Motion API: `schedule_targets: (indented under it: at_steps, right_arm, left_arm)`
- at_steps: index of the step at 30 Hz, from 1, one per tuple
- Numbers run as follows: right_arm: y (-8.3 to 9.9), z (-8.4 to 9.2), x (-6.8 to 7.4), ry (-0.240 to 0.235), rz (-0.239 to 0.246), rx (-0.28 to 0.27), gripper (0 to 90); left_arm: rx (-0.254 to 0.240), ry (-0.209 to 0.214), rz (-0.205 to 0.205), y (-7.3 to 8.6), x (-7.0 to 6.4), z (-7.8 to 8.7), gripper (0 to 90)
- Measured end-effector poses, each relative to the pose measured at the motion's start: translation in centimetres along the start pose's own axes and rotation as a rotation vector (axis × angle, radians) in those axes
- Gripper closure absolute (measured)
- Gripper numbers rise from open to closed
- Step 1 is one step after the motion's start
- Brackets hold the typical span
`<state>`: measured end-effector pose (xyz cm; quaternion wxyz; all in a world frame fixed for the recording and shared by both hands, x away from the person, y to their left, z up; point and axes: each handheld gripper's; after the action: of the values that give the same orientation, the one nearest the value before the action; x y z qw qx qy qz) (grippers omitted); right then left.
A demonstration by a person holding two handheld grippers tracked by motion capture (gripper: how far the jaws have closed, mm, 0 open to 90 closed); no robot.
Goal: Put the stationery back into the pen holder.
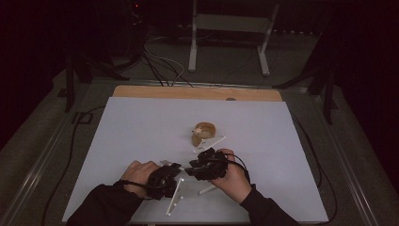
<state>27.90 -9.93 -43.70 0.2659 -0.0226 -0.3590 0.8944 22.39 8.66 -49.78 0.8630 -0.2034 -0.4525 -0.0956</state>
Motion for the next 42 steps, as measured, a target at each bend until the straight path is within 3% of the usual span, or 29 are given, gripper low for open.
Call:
schedule_targets:
  at_steps: [1,2,4,8,11,12,14,18,19,20,22,24,26,30,31,32,33,36,41,42]
  right_arm:
    - [0.0,0.0,0.0,0.000,0.000,0.000,63.9]
    - [0.0,0.7,-0.3,0.012,-0.016,-0.040,57.3]
    - [0.1,1.0,-0.5,0.020,-0.028,-0.060,56.6]
    - [0.5,2.7,-1.6,0.053,-0.072,-0.153,43.9]
    - [0.8,3.1,-2.0,0.062,-0.085,-0.176,40.8]
    - [1.1,3.6,-2.2,0.069,-0.097,-0.202,36.6]
    - [1.5,3.9,-2.6,0.073,-0.109,-0.218,34.0]
    - [2.3,4.5,-3.0,0.080,-0.130,-0.253,27.3]
    - [2.3,4.5,-3.0,0.080,-0.130,-0.253,27.3]
    - [2.7,4.7,-3.2,0.078,-0.141,-0.268,23.3]
    - [2.9,4.8,-3.2,0.082,-0.145,-0.276,20.6]
    - [3.6,5.2,-3.5,0.085,-0.157,-0.296,16.2]
    - [4.1,5.5,-3.7,0.081,-0.158,-0.298,13.4]
    - [5.0,5.8,-4.0,0.089,-0.162,-0.301,9.7]
    - [5.0,5.8,-4.0,0.089,-0.162,-0.301,9.7]
    - [5.5,5.9,-4.2,0.104,-0.166,-0.303,8.9]
    - [5.5,5.9,-4.2,0.104,-0.166,-0.303,8.9]
    - [6.2,6.0,-4.4,0.100,-0.173,-0.315,2.2]
    - [7.2,6.2,-4.7,0.118,-0.180,-0.333,1.6]
    - [7.7,6.2,-4.8,0.140,-0.182,-0.336,1.7]
  left_arm:
    - [0.005,-0.004,0.003,0.1,0.0,0.0,80.8]
    - [0.002,0.008,0.022,0.3,0.3,0.0,80.8]
    - [0.001,0.016,0.035,0.4,0.4,0.0,80.8]
    - [0.011,0.038,0.074,0.8,1.0,0.1,80.8]
    - [0.011,0.046,0.093,0.9,1.3,0.1,80.8]
    - [-0.003,0.049,0.130,1.0,1.5,0.1,80.8]
    - [0.016,0.062,0.121,1.0,1.9,0.2,80.8]
    - [-0.012,0.077,0.201,1.3,2.5,0.3,80.8]
    - [-0.012,0.077,0.201,1.3,2.5,0.3,80.8]
    - [-0.052,0.079,0.281,1.3,2.6,0.1,80.8]
    - [-0.047,0.087,0.283,1.4,2.8,0.2,80.8]
    - [-0.064,0.102,0.344,1.6,3.3,0.2,80.8]
    - [-0.071,0.109,0.360,1.7,3.5,0.3,80.7]
    - [-0.104,0.133,0.449,2.0,4.3,0.4,80.8]
    - [-0.104,0.133,0.449,2.0,4.3,0.4,80.8]
    - [-0.121,0.149,0.488,2.1,4.7,0.4,80.7]
    - [-0.121,0.149,0.488,2.1,4.7,0.4,80.8]
    - [-0.144,0.169,0.544,2.4,5.2,0.3,80.7]
    - [-0.182,0.206,0.629,2.6,6.1,0.2,80.7]
    - [-0.193,0.213,0.646,2.7,6.4,0.1,80.7]
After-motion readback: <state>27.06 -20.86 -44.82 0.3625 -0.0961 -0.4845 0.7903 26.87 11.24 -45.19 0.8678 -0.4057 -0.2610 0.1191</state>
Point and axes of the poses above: each handheld gripper's, and its own axes: z roughly backward along the jaws, y roughly out of its underside, x roughly to its left
